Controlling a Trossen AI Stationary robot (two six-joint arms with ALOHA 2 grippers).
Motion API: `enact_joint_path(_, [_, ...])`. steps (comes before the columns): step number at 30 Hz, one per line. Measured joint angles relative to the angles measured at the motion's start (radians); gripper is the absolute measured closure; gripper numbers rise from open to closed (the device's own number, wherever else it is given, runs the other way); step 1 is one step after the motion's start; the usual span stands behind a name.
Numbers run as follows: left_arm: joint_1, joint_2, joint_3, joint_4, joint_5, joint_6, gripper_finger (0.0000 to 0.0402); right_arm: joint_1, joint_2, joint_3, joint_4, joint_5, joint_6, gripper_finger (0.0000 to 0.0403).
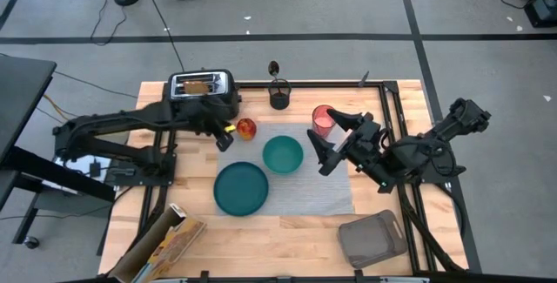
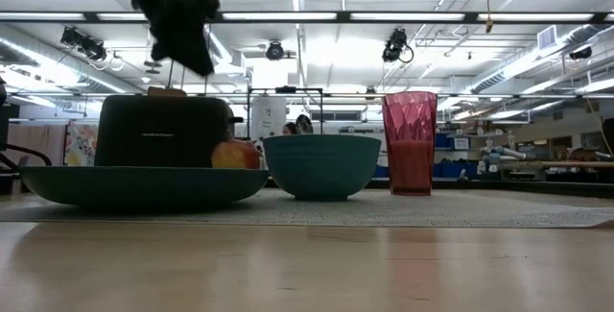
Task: Arrange a breakfast setting
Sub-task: Put the black spoon on the gray tablemat to the right of the green bowl
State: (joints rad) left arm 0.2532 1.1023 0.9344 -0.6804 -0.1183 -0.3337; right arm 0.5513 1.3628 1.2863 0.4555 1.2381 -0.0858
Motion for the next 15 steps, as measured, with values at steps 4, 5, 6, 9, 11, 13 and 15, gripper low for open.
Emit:
enact_joint_path(4, [-0.018, -0.055, 0.101, -0.083, 0.007, -0.098, 0.0255, -0.022, -0.008, 0.057, -0.155, -0.004, 0.029, 0.0005])
enact_joint_path(5, [-0.013, -0.060, 0.140, -0.089, 0.008, -0.112, 0.0244, -0.031, -0.009, 0.072, -0.186, -0.009, 0.037, 0.0005])
enact_joint_path(6, [-0.001, -0.063, 0.178, -0.093, 0.005, -0.126, 0.0235, -0.044, -0.010, 0.087, -0.220, -0.018, 0.043, 0.0005])
enact_joint_path(9, [0.028, -0.062, 0.290, -0.098, -0.008, -0.128, 0.0220, -0.101, -0.011, 0.144, -0.396, -0.104, 0.131, 0.0005])
enact_joint_path(11, [0.041, -0.062, 0.349, -0.090, -0.007, -0.122, 0.0217, -0.169, -0.009, 0.192, -0.594, -0.212, 0.270, 0.0008])
enact_joint_path(13, [0.045, -0.063, 0.402, -0.091, -0.003, -0.103, 0.0217, -0.249, 0.001, 0.240, -0.788, -0.313, 0.397, 0.0011])
enact_joint_path(15, [0.043, -0.073, 0.447, -0.095, 0.009, -0.075, 0.0216, -0.327, 0.015, 0.272, -0.911, -0.413, 0.453, 0.0016])
